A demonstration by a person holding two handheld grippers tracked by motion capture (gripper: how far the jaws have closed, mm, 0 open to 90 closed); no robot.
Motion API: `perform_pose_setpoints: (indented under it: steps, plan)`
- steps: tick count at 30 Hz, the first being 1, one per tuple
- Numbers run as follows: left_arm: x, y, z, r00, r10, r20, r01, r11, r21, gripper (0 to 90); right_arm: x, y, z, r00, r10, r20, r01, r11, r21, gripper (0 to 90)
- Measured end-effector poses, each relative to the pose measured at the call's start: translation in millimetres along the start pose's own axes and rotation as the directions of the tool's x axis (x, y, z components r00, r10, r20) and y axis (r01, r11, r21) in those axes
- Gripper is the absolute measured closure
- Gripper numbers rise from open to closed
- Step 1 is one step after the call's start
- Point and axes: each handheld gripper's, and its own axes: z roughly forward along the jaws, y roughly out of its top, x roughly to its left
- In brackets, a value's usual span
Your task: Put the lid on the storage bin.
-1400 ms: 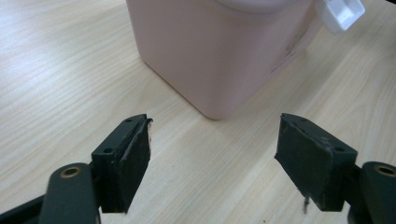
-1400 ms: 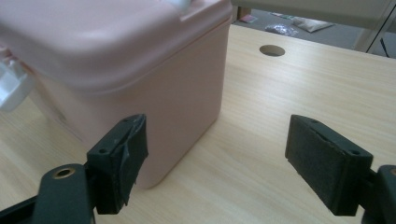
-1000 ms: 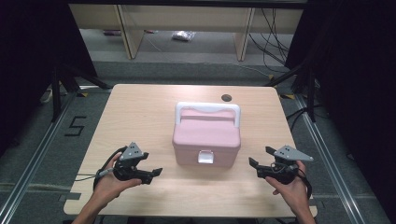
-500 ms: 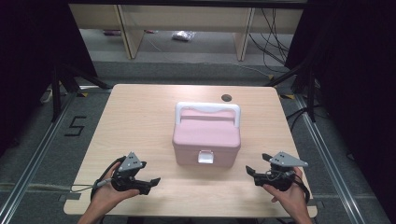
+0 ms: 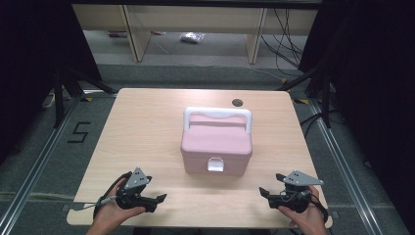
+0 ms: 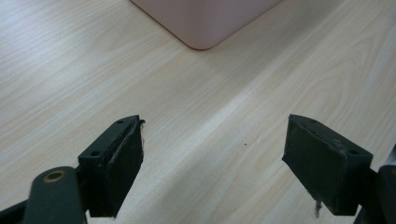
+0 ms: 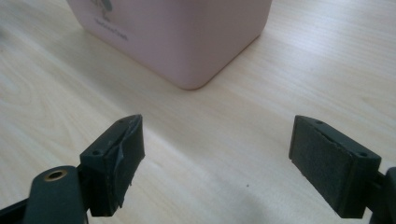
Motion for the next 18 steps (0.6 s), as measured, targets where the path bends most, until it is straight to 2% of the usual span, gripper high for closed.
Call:
perform_pose_setpoints:
  steps: [1, 2, 3, 4, 5, 7, 9, 10, 11, 12, 13, 14, 15, 16, 17, 18]
  plan:
    - [0.0, -0.6, 0.0, 1.0, 0.005, -0.005, -0.005, 1.0, -0.001, 19.2, 3.1, -1.3, -0.9, 0.9994, 0.032, -0.013, -0.032, 0.999, 0.02, 19.1]
    - [-0.3, -1.4, 0.2, 1.0, 0.003, 0.001, -0.003, 1.0, -0.008, 19.2, 3.0, -2.9, 0.5, 0.9997, 0.019, -0.016, -0.019, 1.0, 0.021, 19.0]
    - [0.1, -1.8, -0.1, 0.9998, 0.01, -0.015, -0.01, 1.0, 0.002, 19.2, 2.9, -4.2, 1.1, 0.9996, 0.012, -0.024, -0.011, 1.0, 0.028, 19.0]
    - [0.2, -2.3, -0.3, 0.9998, 0.01, -0.014, -0.01, 0.9999, 0.002, 19.1, 3.9, -5.3, 1.7, 0.9996, 0.008, -0.028, -0.006, 0.999, 0.038, 19.0]
    - [-0.6, -2.9, -0.5, 1.0, -0.002, -0.009, 0.002, 1.0, -0.002, 19.2, 5.3, -6.1, 2.3, 0.9993, 0.006, -0.036, -0.005, 0.999, 0.049, 19.0]
    - [-0.4, -4.0, -0.6, 1.0, 0.004, -0.007, -0.004, 1.0, -0.006, 19.2, 9.1, -6.5, 2.2, 0.9996, 0.007, -0.027, -0.006, 0.998, 0.059, 19.2]
    - [-0.1, -4.6, -0.7, 1.0, 0.003, -0.007, -0.003, 1.0, -0.001, 19.2, 8.8, -6.2, 5.1, 0.9983, -0.03, -0.051, 0.032, 0.998, 0.054, 19.5]
    - [1.2, -5.2, -0.3, 0.9997, 0.013, -0.022, -0.013, 0.9999, 0.01, 19.2, 9.6, -5.9, 5.4, 0.9981, -0.042, -0.046, 0.044, 0.997, 0.056, 19.5]
    - [0.3, -6.2, 1.1, 0.9998, -0.001, -0.022, 0.001, 1.0, 0.008, 19.2, 10.0, -6.0, 5.8, 0.9977, -0.056, -0.039, 0.058, 0.997, 0.058, 19.5]
    - [1.1, -6.5, 0.8, 0.9991, 0.028, -0.032, -0.027, 0.9994, 0.019, 19.4, 11.1, -6.6, 7.3, 0.9974, -0.045, -0.057, 0.049, 0.997, 0.063, 19.6]
    - [0.7, -7.0, 1.2, 0.9993, 0.028, -0.026, -0.028, 0.9993, 0.024, 19.6, 11.2, -6.7, 7.9, 0.9968, -0.063, -0.049, 0.067, 0.995, 0.068, 19.6]
    - [0.8, -7.2, 0.7, 0.9992, 0.039, -0.013, -0.038, 0.9987, 0.033, 19.6, 11.7, -6.9, 8.9, 0.9961, -0.059, -0.066, 0.064, 0.995, 0.075, 19.6]
    - [-0.4, -7.8, 2.1, 0.9996, 0.023, -0.016, -0.023, 0.9994, 0.025, 19.6, 11.5, -7.0, 9.4, 0.9959, -0.065, -0.064, 0.07, 0.994, 0.084, 19.6]
    - [0.2, -7.5, 1.7, 0.9991, 0.039, -0.017, -0.038, 0.9988, 0.03, 19.6, 12.5, -7.4, 8.6, 0.9974, -0.055, -0.047, 0.06, 0.994, 0.094, 19.6]
    - [0.7, -7.2, 1.2, 0.9989, 0.042, -0.019, -0.042, 0.9987, 0.028, 19.7, 12.0, -7.3, 8.8, 0.9968, -0.062, -0.049, 0.067, 0.993, 0.094, 19.6]
    - [0.6, -7.5, 1.0, 0.9994, 0.029, -0.021, -0.029, 0.9993, 0.026, 19.8, 11.7, -7.4, 9.2, 0.9965, -0.067, -0.05, 0.071, 0.993, 0.092, 19.6]
